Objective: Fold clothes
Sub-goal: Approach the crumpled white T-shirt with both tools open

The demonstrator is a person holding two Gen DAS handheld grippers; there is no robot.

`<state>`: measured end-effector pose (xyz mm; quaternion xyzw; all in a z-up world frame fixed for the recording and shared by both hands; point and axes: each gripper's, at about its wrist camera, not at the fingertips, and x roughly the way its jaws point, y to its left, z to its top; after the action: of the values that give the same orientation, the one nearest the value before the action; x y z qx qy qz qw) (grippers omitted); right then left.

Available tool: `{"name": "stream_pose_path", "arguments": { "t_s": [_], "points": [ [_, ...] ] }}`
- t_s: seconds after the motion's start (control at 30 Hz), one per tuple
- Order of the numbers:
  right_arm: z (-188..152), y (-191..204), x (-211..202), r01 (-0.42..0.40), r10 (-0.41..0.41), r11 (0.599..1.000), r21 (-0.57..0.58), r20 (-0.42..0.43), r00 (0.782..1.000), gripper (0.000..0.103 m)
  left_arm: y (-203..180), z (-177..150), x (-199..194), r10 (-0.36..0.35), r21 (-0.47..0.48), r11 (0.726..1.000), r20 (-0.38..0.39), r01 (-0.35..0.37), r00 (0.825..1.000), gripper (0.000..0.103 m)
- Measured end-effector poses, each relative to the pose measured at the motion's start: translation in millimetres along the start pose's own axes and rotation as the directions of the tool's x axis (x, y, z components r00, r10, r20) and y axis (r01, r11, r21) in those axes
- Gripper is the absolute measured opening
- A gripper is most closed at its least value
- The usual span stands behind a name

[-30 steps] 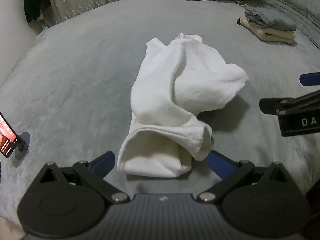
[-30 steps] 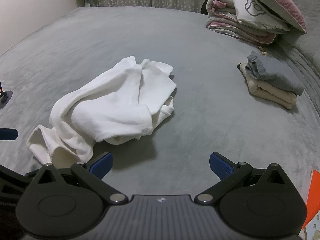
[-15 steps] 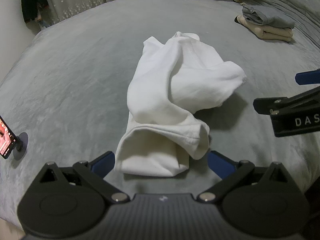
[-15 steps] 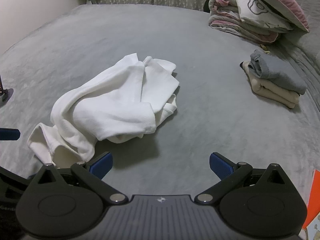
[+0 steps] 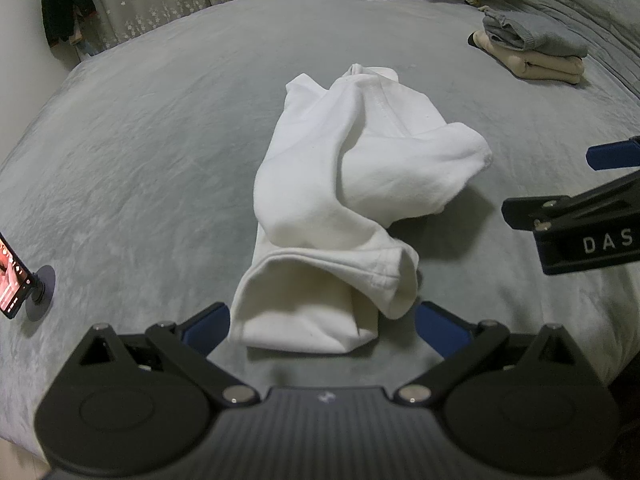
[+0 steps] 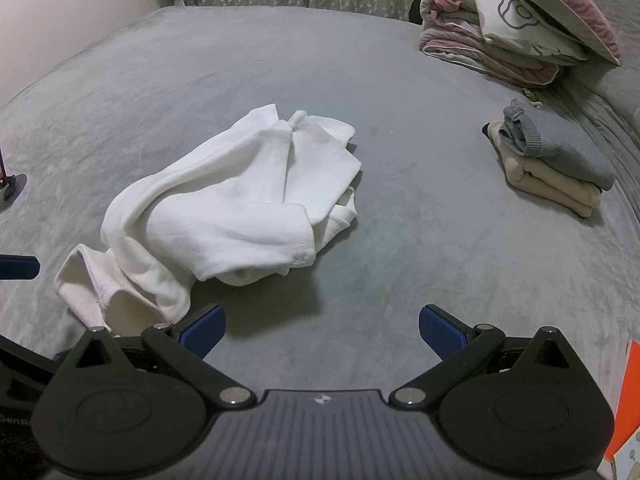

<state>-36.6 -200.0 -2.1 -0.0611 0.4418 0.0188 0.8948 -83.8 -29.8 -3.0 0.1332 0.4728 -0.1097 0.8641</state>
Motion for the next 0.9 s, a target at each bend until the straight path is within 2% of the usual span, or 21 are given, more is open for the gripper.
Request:
{"name": "stream_pose_path", "arguments": {
  "t_s": [0.6,0.8,0.9],
  "points": [
    [1,1,0,0.003,-0.003,1.000,-0.006,0.002,1.000,0.103,-1,1,2,-0.002,0.007,1.000,0.001,0.002,1.000,0.103],
    [7,0,-1,0.029,-0.028,0.999,-0.017,0.043,0.999,0.103,3,5,5,-0.002,0.003,1.000,0.019,0.002,1.000,0.103],
    [14,-2,2,0.015,-0.015,1.000,0.006,0.048,0.999,0.103,7,10,7,-0.003,-0.008,1.000,0.023,0.003,1.000,0.103]
  ]
}}
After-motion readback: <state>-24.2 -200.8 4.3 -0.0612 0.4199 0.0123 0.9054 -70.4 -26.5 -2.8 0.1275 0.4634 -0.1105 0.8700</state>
